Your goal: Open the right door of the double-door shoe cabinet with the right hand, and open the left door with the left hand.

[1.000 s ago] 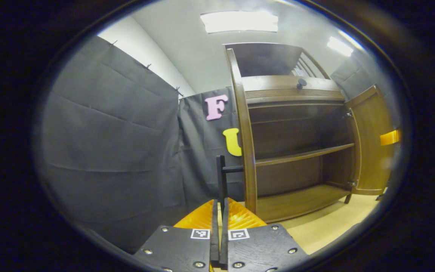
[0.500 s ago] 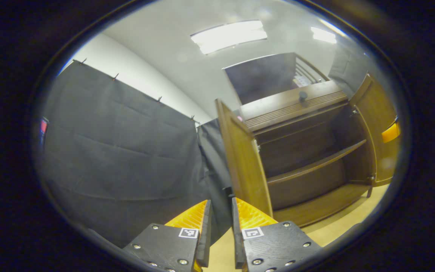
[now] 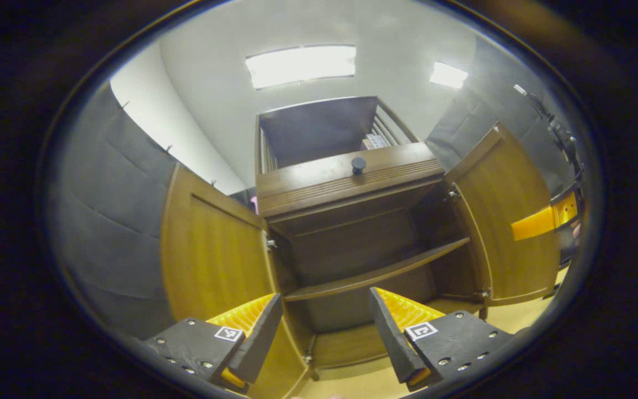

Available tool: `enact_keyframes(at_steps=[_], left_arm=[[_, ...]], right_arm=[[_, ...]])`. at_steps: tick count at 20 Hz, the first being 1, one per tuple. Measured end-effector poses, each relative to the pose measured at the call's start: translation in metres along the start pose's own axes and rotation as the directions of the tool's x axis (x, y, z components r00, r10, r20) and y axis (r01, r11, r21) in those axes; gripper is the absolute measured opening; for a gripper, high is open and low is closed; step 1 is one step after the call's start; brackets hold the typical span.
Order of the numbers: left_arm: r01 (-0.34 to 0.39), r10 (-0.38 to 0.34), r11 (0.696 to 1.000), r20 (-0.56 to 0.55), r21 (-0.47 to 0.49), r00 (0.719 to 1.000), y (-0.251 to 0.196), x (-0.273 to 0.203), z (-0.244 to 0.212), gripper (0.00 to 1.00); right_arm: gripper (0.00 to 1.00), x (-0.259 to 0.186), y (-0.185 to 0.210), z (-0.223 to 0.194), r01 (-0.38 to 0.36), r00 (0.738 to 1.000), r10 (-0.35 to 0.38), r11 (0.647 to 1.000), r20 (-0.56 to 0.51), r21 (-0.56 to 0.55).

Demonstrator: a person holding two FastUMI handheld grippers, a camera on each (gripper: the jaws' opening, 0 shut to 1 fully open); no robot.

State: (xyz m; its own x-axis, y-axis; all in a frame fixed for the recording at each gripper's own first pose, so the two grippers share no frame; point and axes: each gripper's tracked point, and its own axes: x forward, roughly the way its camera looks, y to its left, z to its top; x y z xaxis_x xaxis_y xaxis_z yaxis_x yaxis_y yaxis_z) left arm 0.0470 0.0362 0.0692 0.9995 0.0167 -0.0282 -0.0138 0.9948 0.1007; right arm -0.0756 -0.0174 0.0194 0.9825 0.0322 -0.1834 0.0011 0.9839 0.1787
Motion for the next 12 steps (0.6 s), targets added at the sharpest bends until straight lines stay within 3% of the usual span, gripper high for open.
enact_keyframes(at_steps=[1, 2, 4, 5, 6, 7, 8, 9, 10, 11, 12], left_arm=[[0.007, -0.008, 0.999, -0.017, -0.044, 1.000, -0.003, -0.001, -0.007, 0.79], [0.001, -0.004, 0.997, -0.037, -0.073, 0.999, -0.003, 0.002, -0.015, 0.81], [-0.015, 0.011, 0.997, -0.044, -0.078, 0.999, -0.003, -0.005, -0.016, 0.84], [-0.014, 0.010, 0.997, -0.050, -0.078, 0.999, -0.006, -0.006, -0.015, 0.90], [-0.012, 0.008, 0.996, -0.045, -0.089, 0.999, -0.006, -0.008, -0.013, 0.97], [-0.015, 0.012, 0.996, -0.037, -0.086, 0.999, -0.002, -0.002, -0.012, 0.97], [-0.026, 0.025, 0.997, -0.025, -0.067, 0.999, 0.001, -0.003, -0.010, 0.83], [-0.024, 0.024, 0.999, -0.018, -0.044, 1.000, -0.007, -0.002, -0.007, 0.96], [-0.012, 0.011, 0.999, -0.015, -0.034, 1.000, -0.014, -0.005, -0.002, 0.96], [-0.006, 0.006, 0.999, -0.002, -0.037, 1.000, -0.014, -0.008, 0.004, 0.96], [-0.006, 0.006, 0.999, -0.008, -0.037, 1.000, -0.011, -0.009, 0.005, 0.90]], right_arm=[[0.91, 0.001, 0.001, 0.000, 0.005, 1.000, -0.005, 1.000, -0.002, -0.007], [0.95, -0.001, 0.001, 0.002, 0.012, 1.000, -0.012, 1.000, -0.002, -0.015], [0.91, -0.001, 0.002, 0.004, 0.021, 1.000, -0.021, 0.999, -0.003, -0.031], [0.95, -0.002, 0.003, 0.005, 0.021, 1.000, -0.021, 0.999, -0.007, -0.048], [0.91, -0.003, 0.003, 0.006, 0.019, 1.000, -0.020, 0.997, -0.005, -0.073], [0.95, -0.003, 0.004, 0.009, 0.022, 1.000, -0.021, 0.995, 0.008, -0.097], [0.95, -0.005, 0.006, 0.012, 0.024, 1.000, -0.022, 0.993, 0.021, -0.116], [0.95, -0.007, 0.009, 0.014, 0.018, 1.000, -0.015, 0.992, 0.025, -0.122], [0.91, -0.006, 0.011, 0.015, 0.007, 1.000, -0.004, 0.993, 0.025, -0.119], [0.95, -0.003, 0.015, 0.017, -0.007, 1.000, 0.010, 0.993, 0.026, -0.115], [0.95, 0.000, 0.018, 0.020, -0.019, 0.999, 0.022, 0.993, 0.030, -0.117]])
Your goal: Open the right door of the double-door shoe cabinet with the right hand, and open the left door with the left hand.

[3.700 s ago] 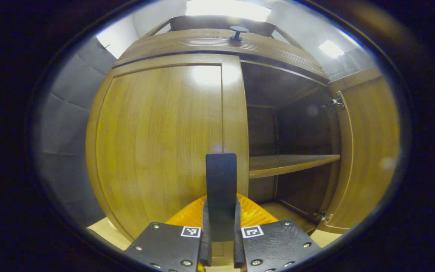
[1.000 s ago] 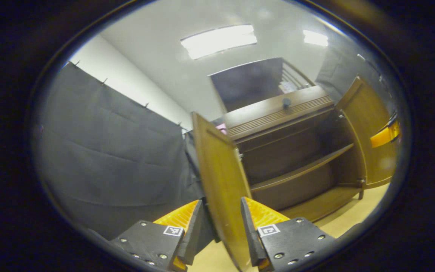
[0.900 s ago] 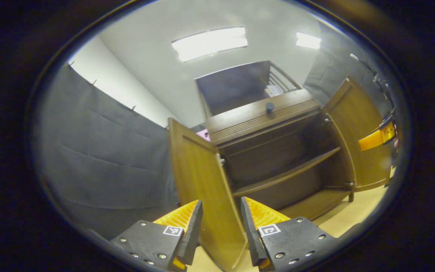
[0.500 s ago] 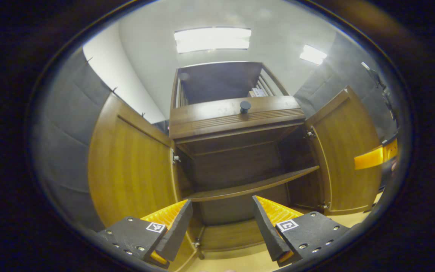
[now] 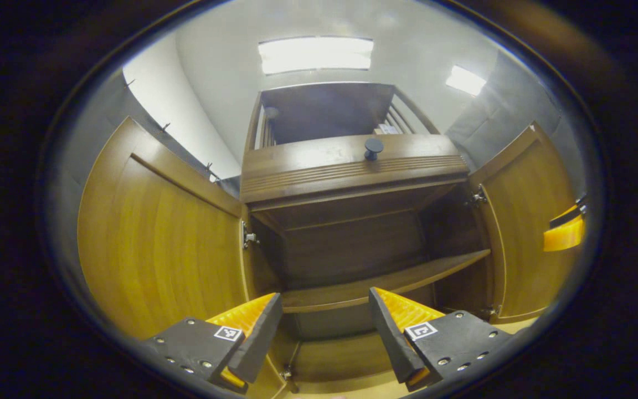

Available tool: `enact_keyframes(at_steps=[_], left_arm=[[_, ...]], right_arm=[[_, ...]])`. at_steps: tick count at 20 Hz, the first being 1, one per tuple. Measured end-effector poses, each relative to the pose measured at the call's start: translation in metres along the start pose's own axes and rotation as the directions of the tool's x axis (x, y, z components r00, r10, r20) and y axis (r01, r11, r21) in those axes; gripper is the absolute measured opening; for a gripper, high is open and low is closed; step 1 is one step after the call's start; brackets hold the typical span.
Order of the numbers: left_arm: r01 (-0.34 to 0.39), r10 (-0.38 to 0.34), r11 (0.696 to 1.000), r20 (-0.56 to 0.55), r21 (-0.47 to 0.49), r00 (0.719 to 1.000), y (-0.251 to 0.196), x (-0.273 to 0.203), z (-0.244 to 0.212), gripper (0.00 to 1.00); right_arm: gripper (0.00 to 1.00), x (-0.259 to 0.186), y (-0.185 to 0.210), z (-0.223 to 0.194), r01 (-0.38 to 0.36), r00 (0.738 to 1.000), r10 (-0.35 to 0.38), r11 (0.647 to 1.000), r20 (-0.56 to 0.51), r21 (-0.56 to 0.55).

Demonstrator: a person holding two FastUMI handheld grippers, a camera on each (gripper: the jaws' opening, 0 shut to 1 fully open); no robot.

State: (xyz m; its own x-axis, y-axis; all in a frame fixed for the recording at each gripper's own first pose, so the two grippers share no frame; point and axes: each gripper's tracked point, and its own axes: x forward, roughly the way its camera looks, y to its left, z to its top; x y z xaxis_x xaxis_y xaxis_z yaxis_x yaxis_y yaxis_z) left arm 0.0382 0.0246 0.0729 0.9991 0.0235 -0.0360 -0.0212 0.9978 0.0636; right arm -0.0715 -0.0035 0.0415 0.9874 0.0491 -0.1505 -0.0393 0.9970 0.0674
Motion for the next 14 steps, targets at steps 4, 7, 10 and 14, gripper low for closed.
enact_keyframes(at_steps=[4, 7, 10, 14], left_arm=[[0.036, -0.037, 0.998, -0.004, -0.049, 0.999, 0.005, 0.004, 0.002, 0.89], [0.022, -0.022, 0.997, -0.001, -0.069, 1.000, 0.007, 0.003, 0.005, 0.86], [0.004, -0.006, 0.998, -0.026, -0.065, 1.000, 0.007, -0.004, 0.001, 0.96], [-0.026, 0.020, 0.994, -0.061, -0.104, 0.998, 0.011, -0.004, 0.000, 0.84]], right_arm=[[0.95, 0.004, 0.010, 0.004, -0.053, 0.999, 0.053, 0.998, 0.012, -0.022], [0.95, 0.001, 0.015, 0.004, -0.089, 0.996, 0.089, 0.996, -0.002, -0.028], [0.95, -0.004, 0.015, 0.008, -0.098, 0.995, 0.099, 0.995, 0.015, -0.013], [0.95, -0.006, 0.013, 0.015, -0.107, 0.994, 0.107, 0.994, 0.023, -0.036]])
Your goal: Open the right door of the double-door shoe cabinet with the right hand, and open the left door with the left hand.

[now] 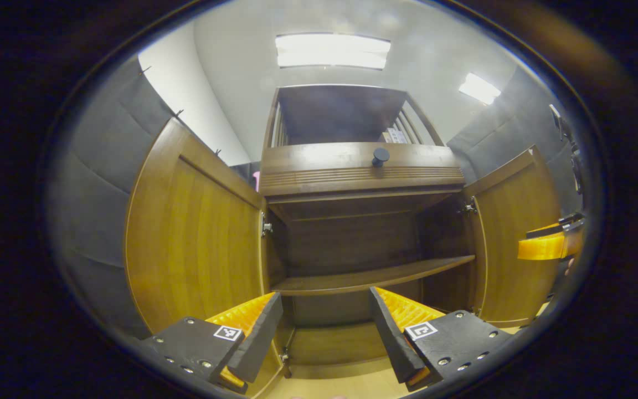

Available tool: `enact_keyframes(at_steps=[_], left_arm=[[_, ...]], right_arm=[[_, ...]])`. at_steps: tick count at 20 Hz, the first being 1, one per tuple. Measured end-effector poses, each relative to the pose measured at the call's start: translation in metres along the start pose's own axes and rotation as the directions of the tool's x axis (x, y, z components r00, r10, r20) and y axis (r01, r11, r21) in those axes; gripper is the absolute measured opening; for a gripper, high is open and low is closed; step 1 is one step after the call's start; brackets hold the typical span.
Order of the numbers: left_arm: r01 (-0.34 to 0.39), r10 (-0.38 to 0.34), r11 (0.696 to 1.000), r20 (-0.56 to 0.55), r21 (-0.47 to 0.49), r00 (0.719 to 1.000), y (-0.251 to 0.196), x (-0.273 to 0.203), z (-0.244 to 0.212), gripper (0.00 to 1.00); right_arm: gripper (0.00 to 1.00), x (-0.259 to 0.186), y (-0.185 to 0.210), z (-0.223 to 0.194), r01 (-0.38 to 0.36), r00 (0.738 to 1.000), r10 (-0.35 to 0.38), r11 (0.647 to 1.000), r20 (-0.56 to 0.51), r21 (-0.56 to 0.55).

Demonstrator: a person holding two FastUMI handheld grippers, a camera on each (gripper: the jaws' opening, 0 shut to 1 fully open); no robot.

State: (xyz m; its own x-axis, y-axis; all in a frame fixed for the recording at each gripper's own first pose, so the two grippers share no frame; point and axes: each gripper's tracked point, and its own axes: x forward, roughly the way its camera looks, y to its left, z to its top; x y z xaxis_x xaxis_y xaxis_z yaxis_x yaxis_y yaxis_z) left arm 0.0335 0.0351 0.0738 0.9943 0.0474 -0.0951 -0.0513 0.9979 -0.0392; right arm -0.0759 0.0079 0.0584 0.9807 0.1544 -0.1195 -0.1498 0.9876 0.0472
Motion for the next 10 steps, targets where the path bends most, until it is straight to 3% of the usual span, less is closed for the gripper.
enact_keyframes(at_steps=[2, 5, 10], left_arm=[[-0.019, 0.019, 0.999, -0.016, -0.029, 1.000, 0.005, -0.005, -0.001, 0.84], [-0.050, 0.050, 0.998, -0.003, -0.036, 0.999, 0.007, -0.008, -0.001, 0.97], [-0.086, 0.086, 0.996, 0.030, -0.011, 0.996, 0.010, -0.020, 0.010, 0.97]], right_arm=[[0.91, -0.001, 0.000, 0.005, 0.008, 1.000, -0.007, 1.000, 0.012, -0.028], [0.95, 0.002, 0.002, 0.003, 0.000, 1.000, 0.000, 0.999, 0.014, -0.041], [0.91, 0.005, 0.008, -0.001, -0.024, 1.000, 0.025, 0.997, 0.012, -0.068]])
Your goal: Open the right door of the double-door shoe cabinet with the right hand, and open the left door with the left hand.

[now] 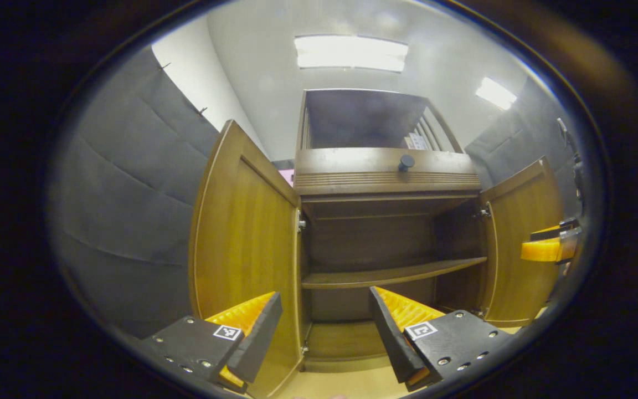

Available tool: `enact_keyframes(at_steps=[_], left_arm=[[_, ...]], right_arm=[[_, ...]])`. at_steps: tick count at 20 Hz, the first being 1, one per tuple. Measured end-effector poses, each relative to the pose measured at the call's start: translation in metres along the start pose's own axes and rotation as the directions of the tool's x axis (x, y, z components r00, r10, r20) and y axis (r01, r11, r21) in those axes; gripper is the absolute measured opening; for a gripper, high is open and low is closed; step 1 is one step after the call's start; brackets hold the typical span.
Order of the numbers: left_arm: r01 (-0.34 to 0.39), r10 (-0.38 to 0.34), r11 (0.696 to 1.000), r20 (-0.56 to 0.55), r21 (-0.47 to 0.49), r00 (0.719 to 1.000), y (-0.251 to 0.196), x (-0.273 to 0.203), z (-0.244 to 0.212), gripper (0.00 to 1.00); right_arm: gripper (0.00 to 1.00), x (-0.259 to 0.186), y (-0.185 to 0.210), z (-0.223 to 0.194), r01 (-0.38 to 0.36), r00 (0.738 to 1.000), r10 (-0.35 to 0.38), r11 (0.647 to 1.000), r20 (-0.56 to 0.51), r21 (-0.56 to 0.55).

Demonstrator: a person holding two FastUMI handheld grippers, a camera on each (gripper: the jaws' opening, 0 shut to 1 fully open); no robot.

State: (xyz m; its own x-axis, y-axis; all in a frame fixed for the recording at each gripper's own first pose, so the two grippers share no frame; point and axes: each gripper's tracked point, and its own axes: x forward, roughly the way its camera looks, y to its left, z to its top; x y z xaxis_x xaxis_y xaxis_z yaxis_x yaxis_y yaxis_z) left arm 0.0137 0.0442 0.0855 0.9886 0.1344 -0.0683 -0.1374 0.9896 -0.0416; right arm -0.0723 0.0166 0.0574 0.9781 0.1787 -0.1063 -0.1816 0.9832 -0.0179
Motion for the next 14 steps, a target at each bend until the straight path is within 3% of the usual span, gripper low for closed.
enact_keyframes(at_steps=[4, 5, 8, 9, 10, 11, 14], left_arm=[[-0.026, 0.026, 1.000, 0.007, 0.016, 1.000, 0.002, -0.002, 0.001, 0.96], [-0.020, 0.020, 1.000, 0.005, 0.016, 1.000, 0.001, -0.001, 0.001, 0.90], [-0.003, 0.003, 1.000, -0.014, 0.002, 1.000, 0.002, -0.003, 0.000, 0.90], [0.007, -0.007, 1.000, -0.022, -0.007, 1.000, 0.001, -0.002, -0.001, 0.97], [0.016, -0.017, 1.000, -0.031, -0.017, 0.999, 0.001, -0.002, -0.002, 0.84], [0.027, -0.028, 0.999, -0.043, -0.027, 0.999, 0.000, -0.001, -0.002, 0.97], [0.047, -0.049, 0.998, -0.064, -0.035, 0.997, 0.000, 0.000, -0.002, 0.97]], right_arm=[[0.94, 0.003, 0.012, -0.020, -0.060, 0.997, 0.064, 0.994, -0.043, 0.094], [0.95, 0.004, 0.011, -0.025, -0.061, 0.996, 0.066, 0.993, -0.052, 0.097], [0.95, 0.012, -0.002, -0.028, 0.001, 0.999, 0.002, 0.998, -0.052, 0.061], [0.95, 0.012, -0.002, -0.033, 0.001, 0.998, 0.002, 0.999, -0.067, 0.051], [0.95, 0.013, -0.001, -0.036, 0.005, 0.997, -0.001, 0.999, -0.077, 0.041], [0.95, 0.013, -0.001, -0.036, 0.011, 0.997, -0.009, 0.999, -0.079, 0.031], [0.92, 0.014, 0.004, -0.034, 0.021, 0.997, -0.020, 1.000, -0.077, 0.003]])
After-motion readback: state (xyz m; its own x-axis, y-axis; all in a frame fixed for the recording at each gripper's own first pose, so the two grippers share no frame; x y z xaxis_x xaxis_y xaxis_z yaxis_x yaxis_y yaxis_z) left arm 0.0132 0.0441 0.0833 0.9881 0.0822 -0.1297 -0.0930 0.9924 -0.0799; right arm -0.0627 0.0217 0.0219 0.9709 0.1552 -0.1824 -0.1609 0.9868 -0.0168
